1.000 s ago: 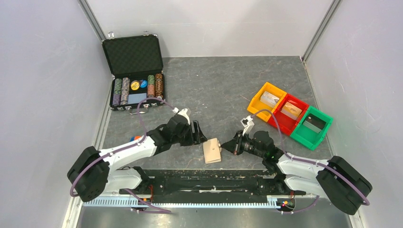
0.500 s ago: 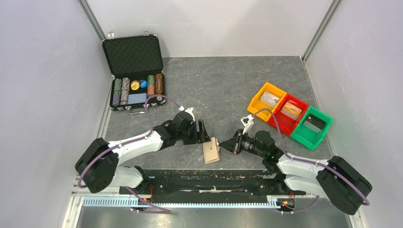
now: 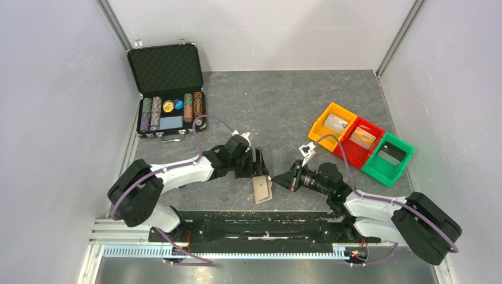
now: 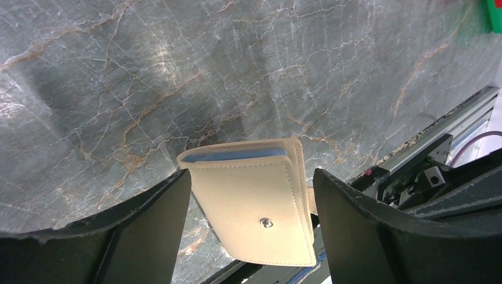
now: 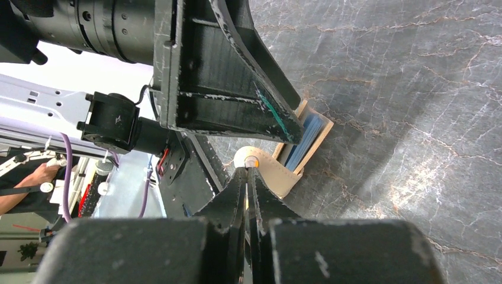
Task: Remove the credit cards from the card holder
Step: Open the card holder at the center of the board.
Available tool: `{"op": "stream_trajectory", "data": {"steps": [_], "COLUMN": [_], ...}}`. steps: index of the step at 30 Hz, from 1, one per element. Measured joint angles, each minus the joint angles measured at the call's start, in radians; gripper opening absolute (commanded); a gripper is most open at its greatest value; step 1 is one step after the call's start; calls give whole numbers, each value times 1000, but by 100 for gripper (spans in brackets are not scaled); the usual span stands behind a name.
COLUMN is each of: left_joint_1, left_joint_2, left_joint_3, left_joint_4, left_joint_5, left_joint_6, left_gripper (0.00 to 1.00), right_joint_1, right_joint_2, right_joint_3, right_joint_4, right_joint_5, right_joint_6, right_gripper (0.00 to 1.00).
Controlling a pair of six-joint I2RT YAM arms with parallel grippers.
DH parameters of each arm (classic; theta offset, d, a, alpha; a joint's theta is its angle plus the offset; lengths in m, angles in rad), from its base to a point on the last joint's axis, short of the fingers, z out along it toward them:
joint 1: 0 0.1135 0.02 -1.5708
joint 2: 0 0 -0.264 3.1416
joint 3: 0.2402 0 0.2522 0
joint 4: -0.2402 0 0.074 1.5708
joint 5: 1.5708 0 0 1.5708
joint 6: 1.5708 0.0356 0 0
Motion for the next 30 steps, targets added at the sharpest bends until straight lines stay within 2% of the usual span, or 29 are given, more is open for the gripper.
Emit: {"op": "stream_trajectory", "data": {"steps": [6,8,10,12,15,20,24,27,30], "left_joint_1": [-9,-11,-13,-13,-13,-13,-13,-12,-12], "left_joint_2": [22,22,16,0,-29,-52,-77,-106,-122], "left_joint_3": [5,14,26,35,43,45,40,16,-13], "left_joint_4": [-17,-34,-55,-76,-100,-117,-108,-72,-29], "left_joint_5": [-1,-7,-24,-40,-63,-82,-77,-61,-37], "left_joint_6": [11,19,26,39,53,64,69,69,69], "left_gripper": [69,59,43,32,19,4,2,2,2], "right_joint_1": [0,-1,-1,-4,-11,-35,-53,-68,-76], "right_joint_2": [9,8,2,-10,-28,-46,-58,-61,-78], "right_joint_3": [0,0,0,0,2,3,5,11,38], "right_joint_4": [12,2,-26,-68,-133,-230,-287,-333,-404], "right_joint_5": [2,9,23,46,89,150,185,200,211], "right_joint_6": [-2,-11,-27,-47,-85,-140,-175,-195,-218], "right_gripper": [0,0,0,0,0,0,2,18,29]}}
